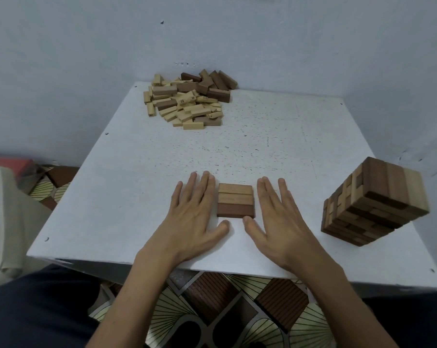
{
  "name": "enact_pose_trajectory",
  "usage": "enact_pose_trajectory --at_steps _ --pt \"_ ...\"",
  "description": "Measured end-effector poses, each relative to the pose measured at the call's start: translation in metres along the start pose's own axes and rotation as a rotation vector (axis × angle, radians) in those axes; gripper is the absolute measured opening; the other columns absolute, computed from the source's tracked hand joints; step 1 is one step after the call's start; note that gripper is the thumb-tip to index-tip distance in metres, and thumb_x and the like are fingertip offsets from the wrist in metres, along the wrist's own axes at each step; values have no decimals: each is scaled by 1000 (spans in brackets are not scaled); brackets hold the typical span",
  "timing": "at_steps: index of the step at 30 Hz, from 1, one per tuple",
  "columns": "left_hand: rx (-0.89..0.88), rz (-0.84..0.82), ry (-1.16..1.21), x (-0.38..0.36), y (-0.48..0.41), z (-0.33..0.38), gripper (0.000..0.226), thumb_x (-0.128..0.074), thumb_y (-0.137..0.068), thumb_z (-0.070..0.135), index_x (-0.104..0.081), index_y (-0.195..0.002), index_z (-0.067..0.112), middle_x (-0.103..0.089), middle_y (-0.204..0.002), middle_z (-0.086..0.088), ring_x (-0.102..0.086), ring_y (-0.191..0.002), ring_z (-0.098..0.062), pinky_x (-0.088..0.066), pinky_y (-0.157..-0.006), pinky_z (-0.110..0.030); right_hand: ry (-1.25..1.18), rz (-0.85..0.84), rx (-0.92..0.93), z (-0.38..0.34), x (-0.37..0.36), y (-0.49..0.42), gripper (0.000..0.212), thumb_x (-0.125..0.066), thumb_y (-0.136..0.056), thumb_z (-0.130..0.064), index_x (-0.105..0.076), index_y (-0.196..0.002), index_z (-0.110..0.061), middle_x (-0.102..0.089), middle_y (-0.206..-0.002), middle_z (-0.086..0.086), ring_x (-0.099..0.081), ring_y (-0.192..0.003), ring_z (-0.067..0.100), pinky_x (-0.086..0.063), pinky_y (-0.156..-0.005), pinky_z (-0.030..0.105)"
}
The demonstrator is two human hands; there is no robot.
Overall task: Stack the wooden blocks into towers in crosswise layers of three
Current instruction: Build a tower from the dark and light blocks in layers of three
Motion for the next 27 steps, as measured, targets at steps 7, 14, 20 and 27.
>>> enact_pose_trajectory --at_steps 7,14,20,27 --pt "-152 57 293 20 -12 -16 100 -48 -74 66 -5 -158 30 -27 -159 14 -9 -150 -5 10 -117 -17 -182 -46 82 0 17 -9 85 -55 -95 -39 3 -157 -35 -3 -162 -21 13 -146 -4 -2 -111 21" --pt "-156 46 346 18 -20 -20 101 -53 -73 62 -12 -158 27 -45 -145 16 -25 -145 -5 2 -120 -25 -175 -64 85 -1 15 -14 80 -55 -95 -32 -3 -157 -33 -13 -162 -13 6 -147 -2 -10 -116 26" --pt "-169 77 376 18 -21 -19 102 -57 -72 59 -14 -158 25 -51 -136 16 -37 -133 -3 -5 -121 -28 -172 -18 105 -4 17 -12 80 -58 -93 -29 -9 -157 -30 -23 -155 -5 -6 -141 -2 -17 -112 22" --pt "-167 125 438 52 -6 -2 100 -60 -70 54 -13 -156 32 -47 -130 24 -33 -119 4 -20 -118 -37 -137 91 180 -23 46 7 80 -56 -93 -27 -10 -157 -25 -32 -144 -7 -14 -137 4 -24 -101 19"
Point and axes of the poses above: each hand's wrist, its own y-axis away from the middle knuckle, its own x-axis out of the back of the hand, z = x × y, the point moved 5 cm from there along -y, towards the middle knuckle
